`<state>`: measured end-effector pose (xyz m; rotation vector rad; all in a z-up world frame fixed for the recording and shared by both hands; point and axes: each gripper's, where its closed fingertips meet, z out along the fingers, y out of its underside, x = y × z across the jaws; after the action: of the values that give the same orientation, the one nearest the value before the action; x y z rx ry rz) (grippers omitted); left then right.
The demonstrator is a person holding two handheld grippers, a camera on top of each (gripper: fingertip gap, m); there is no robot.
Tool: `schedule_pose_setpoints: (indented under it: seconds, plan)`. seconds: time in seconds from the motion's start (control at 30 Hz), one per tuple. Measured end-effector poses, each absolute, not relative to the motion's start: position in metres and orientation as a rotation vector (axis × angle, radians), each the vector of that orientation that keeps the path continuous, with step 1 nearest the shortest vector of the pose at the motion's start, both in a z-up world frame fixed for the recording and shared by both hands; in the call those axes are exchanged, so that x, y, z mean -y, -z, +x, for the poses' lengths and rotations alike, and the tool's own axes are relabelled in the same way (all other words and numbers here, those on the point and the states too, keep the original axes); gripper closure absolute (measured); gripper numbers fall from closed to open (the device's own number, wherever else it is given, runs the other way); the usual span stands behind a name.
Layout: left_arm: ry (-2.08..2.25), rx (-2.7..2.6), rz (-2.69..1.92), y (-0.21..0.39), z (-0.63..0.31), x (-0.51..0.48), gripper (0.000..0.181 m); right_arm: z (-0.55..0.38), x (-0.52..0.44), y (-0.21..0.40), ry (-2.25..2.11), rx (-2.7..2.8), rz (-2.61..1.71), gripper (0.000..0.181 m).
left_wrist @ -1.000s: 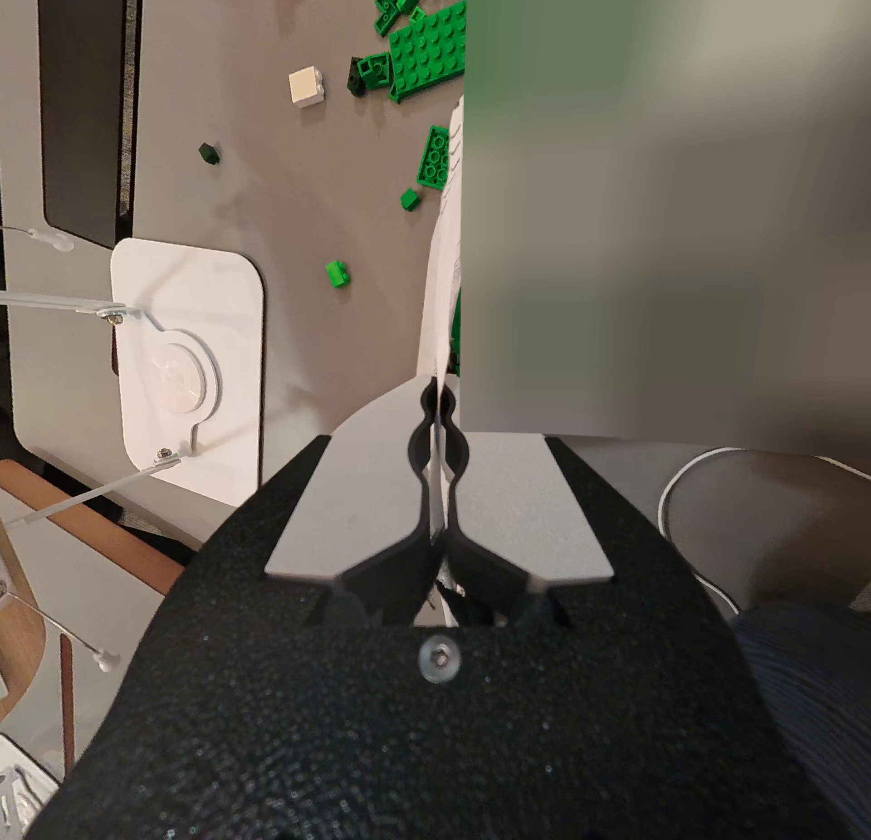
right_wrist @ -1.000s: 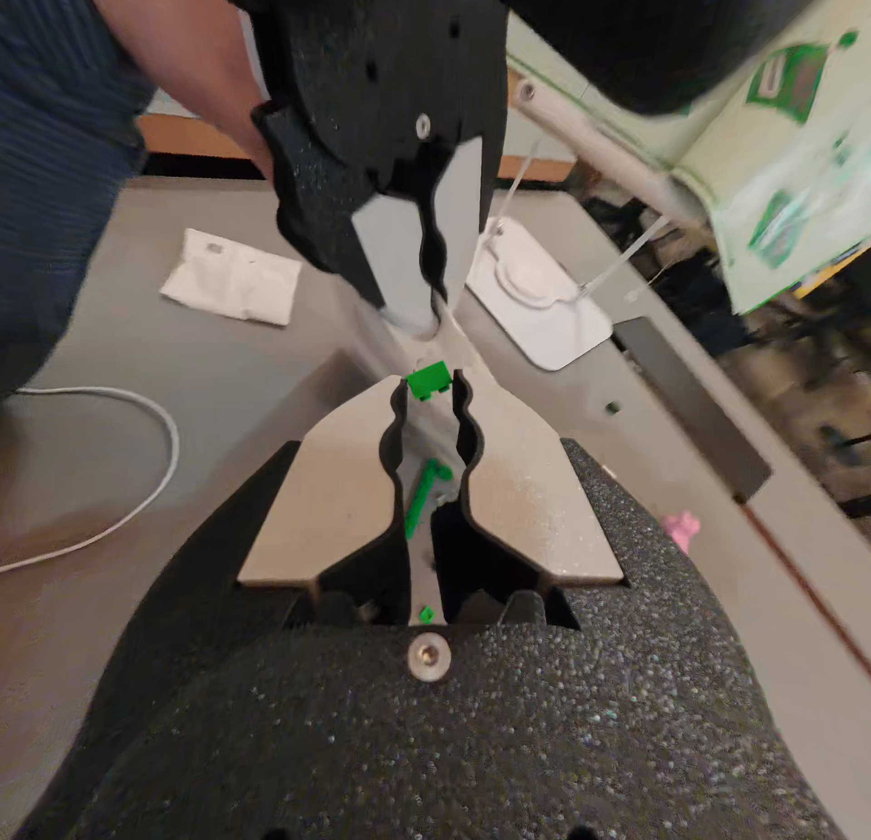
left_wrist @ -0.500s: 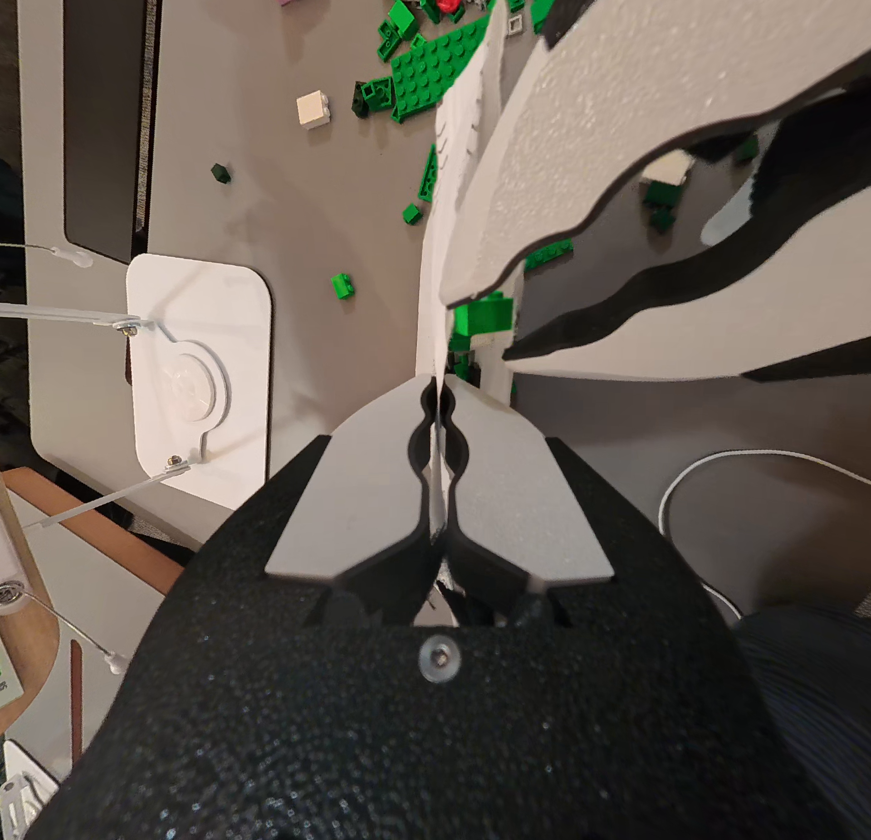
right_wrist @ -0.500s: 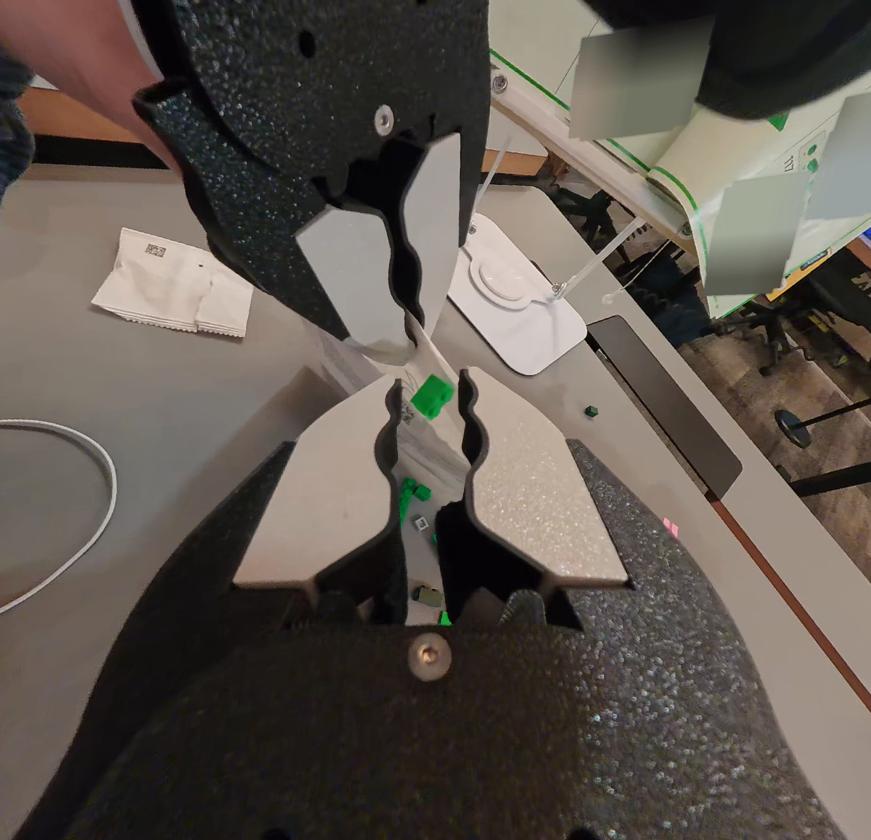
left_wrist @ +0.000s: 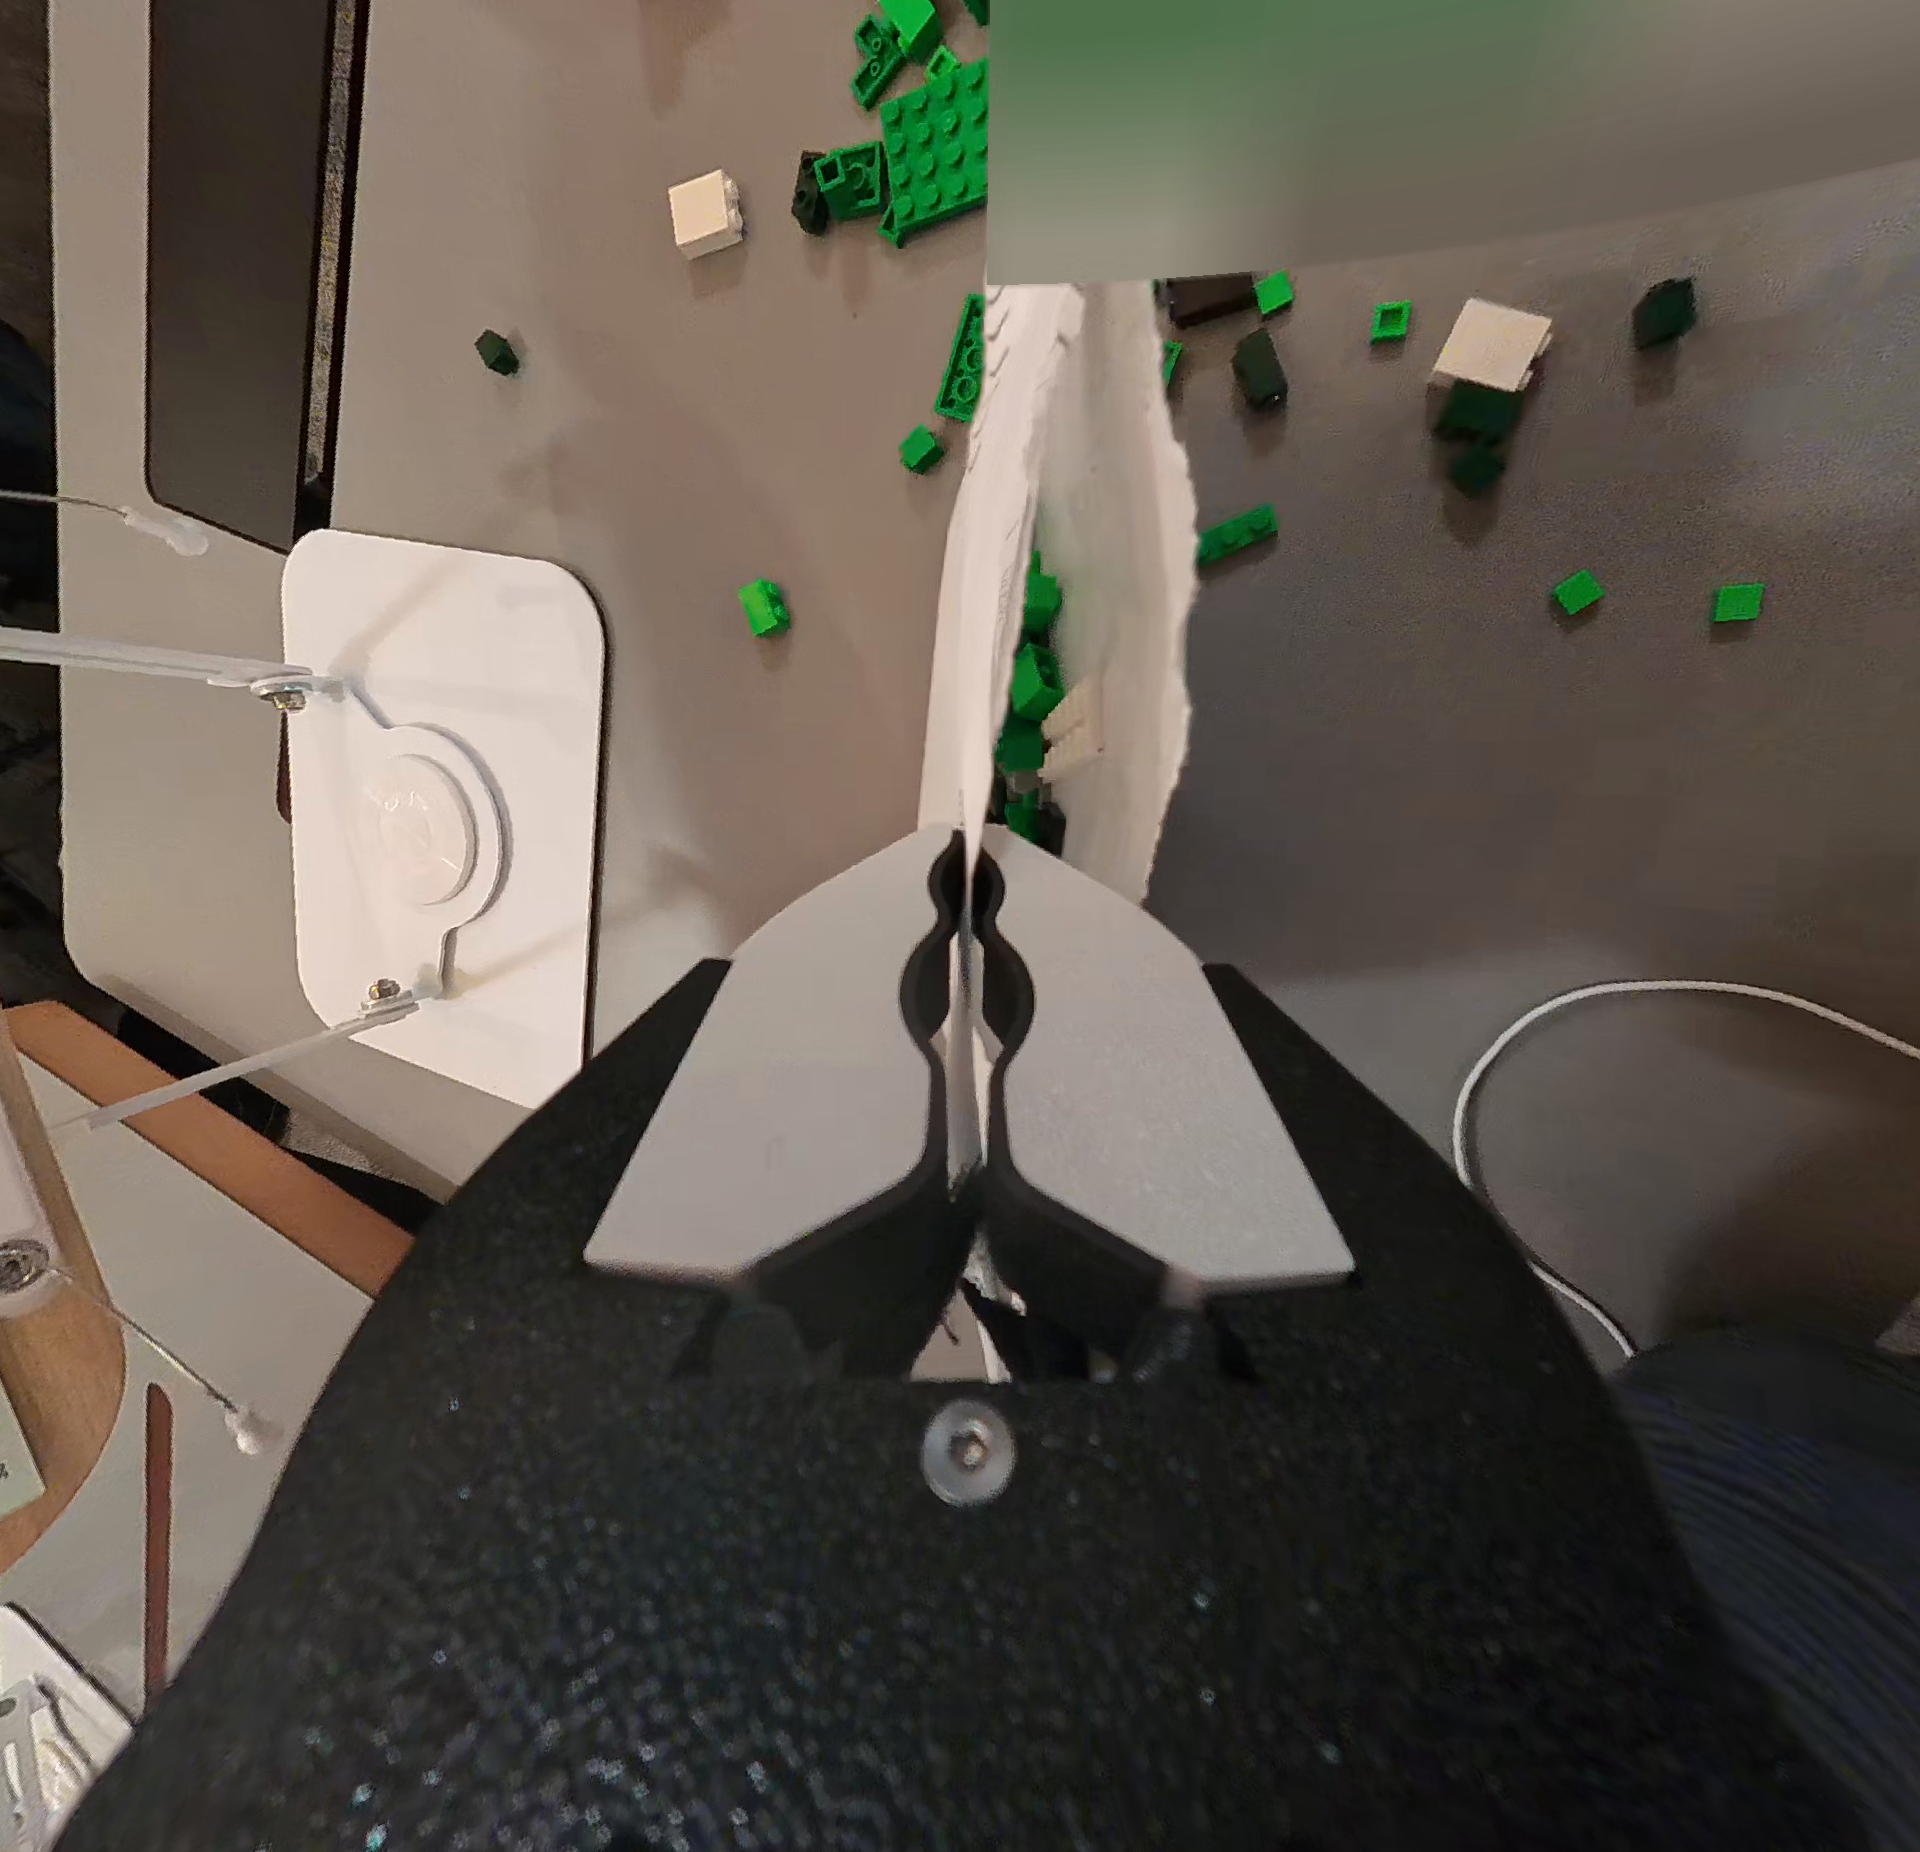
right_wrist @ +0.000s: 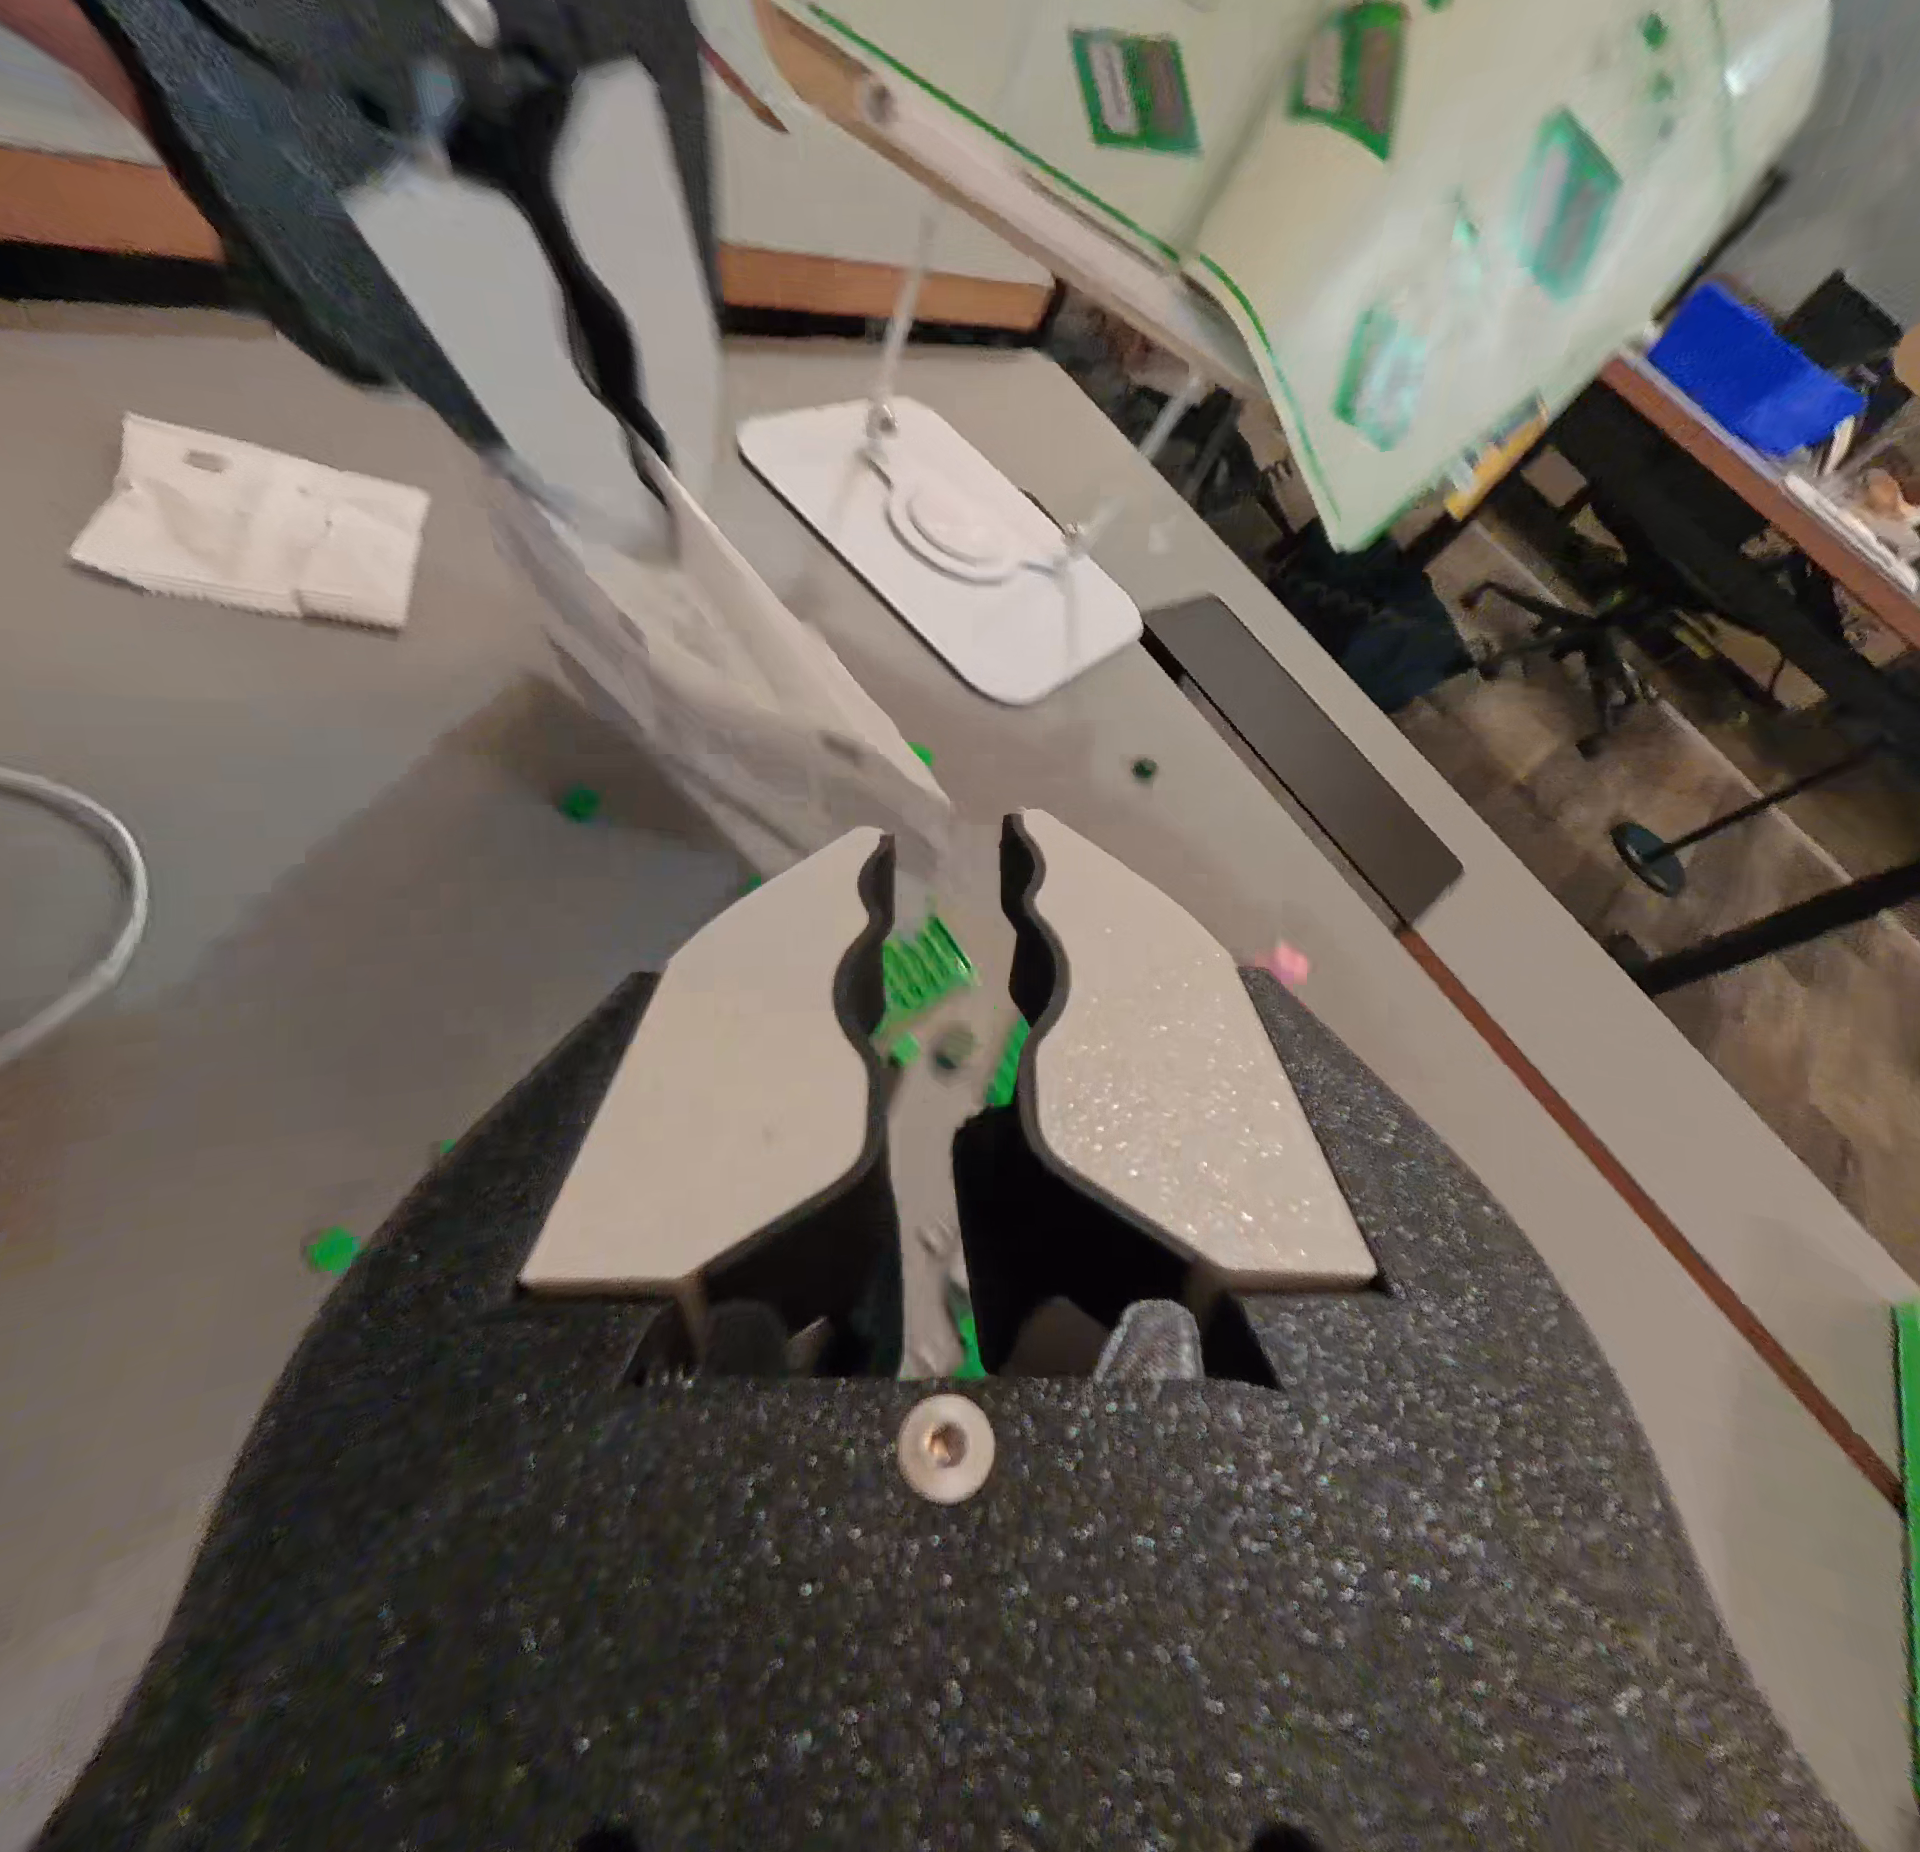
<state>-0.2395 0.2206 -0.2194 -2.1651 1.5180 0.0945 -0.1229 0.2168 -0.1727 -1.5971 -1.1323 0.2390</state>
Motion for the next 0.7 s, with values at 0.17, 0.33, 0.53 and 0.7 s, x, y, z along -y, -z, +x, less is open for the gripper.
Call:
schedule_pose_setpoints:
  seconds: [0.17,0.33,0.53,0.7]
  plan:
    - [-0.074,-1.511,-2.158,0.218,-0.239,-0.221,0.181,-0.015,-0.234,0.207,-0.167,1.075,-1.856,0.16]
    - [-0.072,-1.525,-2.167,0.221,-0.239,-0.22,0.181,0.053,-0.222,0.263,-0.157,1.089,-2.133,0.15]
    - [-0.069,-1.521,-2.183,0.223,-0.241,-0.22,0.181,0.07,-0.2,0.297,-0.326,1.171,-2.217,0.15]
    - [-0.069,-1.516,-2.199,0.224,-0.243,-0.221,0.181,0.054,-0.172,0.317,-0.446,1.362,-2.197,0.148]
